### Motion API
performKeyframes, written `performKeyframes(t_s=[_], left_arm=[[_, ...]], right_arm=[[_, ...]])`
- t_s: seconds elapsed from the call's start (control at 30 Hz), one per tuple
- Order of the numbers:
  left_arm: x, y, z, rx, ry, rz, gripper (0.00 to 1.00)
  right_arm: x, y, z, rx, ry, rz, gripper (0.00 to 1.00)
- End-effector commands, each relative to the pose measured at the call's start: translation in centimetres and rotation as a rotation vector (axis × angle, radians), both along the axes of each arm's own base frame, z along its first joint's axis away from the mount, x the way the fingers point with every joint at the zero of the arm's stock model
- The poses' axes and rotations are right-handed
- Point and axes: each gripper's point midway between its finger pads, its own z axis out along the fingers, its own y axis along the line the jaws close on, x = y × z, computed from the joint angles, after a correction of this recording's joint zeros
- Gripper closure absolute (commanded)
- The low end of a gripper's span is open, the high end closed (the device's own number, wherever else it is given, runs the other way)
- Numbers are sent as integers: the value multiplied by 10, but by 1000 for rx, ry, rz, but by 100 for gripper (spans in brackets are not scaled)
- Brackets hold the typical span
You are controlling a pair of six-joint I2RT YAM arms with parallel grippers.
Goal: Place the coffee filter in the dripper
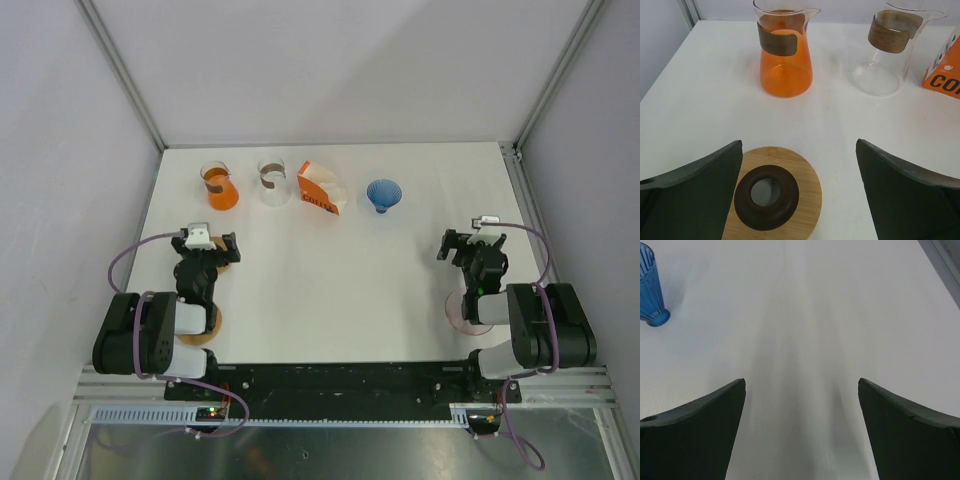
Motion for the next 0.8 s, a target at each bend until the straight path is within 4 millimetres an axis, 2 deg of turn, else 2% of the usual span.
performKeyframes(t_s=[0.0,0.17,0.3,0.4,0.5,0.57,0.67,0.77], left_arm=[[8,1,16,15,-50,-1,0],[8,1,16,15,-48,-2,0],[10,2,24,18,-49,-1,0],[18,-2,38,16,-18,-29,0],[26,-13,55,34,7,-99,0],[25,-30,70,41,19,-203,1],[17,-58,84,42,79,-372,0],[15,-71,110,66,169,-479,0]], right_arm=[[6,-13,21,15,-44,-61,1],[-2,-14,60,34,-108,-71,1],[-5,4,93,103,-121,6,1],[-8,20,116,189,-110,56,1],[-11,46,140,247,-99,152,1],[-13,67,150,241,-68,221,1],[-21,102,146,158,41,321,1],[-34,131,140,62,140,403,1]])
